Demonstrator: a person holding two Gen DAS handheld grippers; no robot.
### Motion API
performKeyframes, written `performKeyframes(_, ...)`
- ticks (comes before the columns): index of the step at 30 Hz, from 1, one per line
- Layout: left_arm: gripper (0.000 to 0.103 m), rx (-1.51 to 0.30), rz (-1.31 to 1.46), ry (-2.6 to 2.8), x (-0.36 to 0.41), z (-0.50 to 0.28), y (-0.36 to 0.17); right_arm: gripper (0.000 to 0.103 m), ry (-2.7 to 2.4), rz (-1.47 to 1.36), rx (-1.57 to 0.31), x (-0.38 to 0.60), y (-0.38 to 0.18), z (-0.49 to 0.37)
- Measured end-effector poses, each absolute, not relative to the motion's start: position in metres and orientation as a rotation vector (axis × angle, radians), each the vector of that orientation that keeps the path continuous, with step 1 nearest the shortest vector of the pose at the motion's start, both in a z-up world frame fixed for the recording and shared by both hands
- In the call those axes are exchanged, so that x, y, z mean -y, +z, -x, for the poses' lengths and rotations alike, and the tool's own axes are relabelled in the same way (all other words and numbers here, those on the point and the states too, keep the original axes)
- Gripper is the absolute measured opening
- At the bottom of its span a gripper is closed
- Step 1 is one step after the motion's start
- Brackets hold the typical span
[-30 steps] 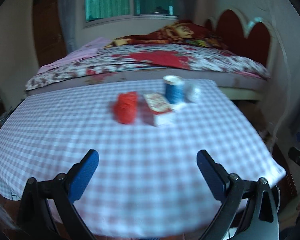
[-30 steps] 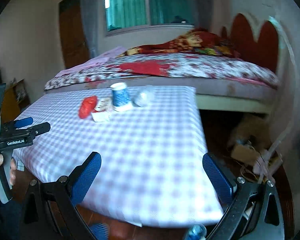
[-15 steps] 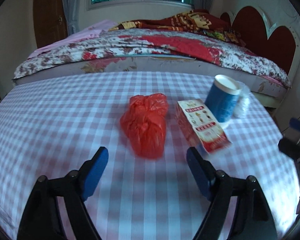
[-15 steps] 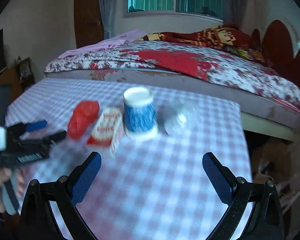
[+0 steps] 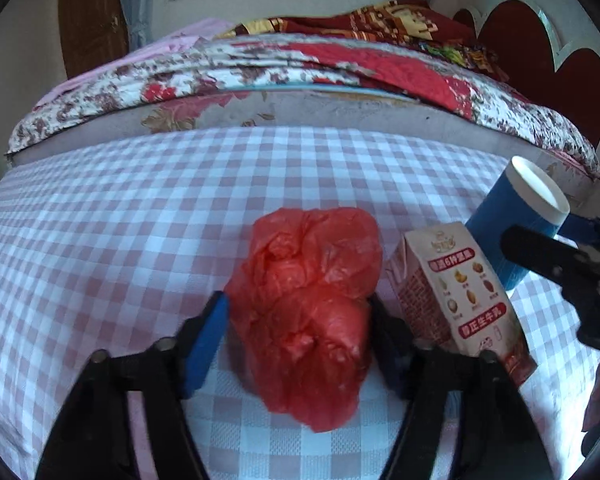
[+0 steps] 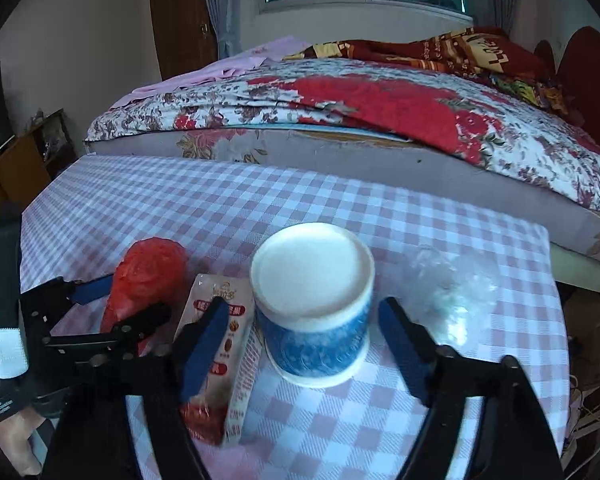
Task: Collect trash
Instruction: 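Grasp the red plastic bag with the left gripper while the right grasps the blue-white paper cup, then carry the red plastic bag and paper cup toward the bucket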
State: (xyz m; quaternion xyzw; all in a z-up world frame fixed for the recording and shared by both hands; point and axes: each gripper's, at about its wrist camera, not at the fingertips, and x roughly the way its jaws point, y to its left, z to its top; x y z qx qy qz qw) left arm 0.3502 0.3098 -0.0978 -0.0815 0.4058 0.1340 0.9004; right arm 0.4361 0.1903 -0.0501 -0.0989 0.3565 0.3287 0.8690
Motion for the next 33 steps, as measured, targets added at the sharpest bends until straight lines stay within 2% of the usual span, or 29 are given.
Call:
performKeyframes(1,0.042,-0.849,0.179,0.264,-0.311,-0.351,-0.099,0.058,0.687,0.208,-0.744,-0.191,-0.05,-0.436)
performKeyframes(5,0.035,-0.805,0.186,0.254,-0.314,-0.338,-0.091,0.058,0.682,0.195,-0.704,-0.182,-0.037,-0.429)
performKeyframes(15,0.034,-0.728,0.192,0.229,-0.3,-0.291,-0.054,0.058,0.677,0.158,-0.62,-0.129,0.011,-0.385)
performKeyframes(33,0.034,-0.671,0.091,0.11,-0.199,-0.214,-0.001,0.058,0.59,0.073,-0.554,0.02,0.056,-0.278)
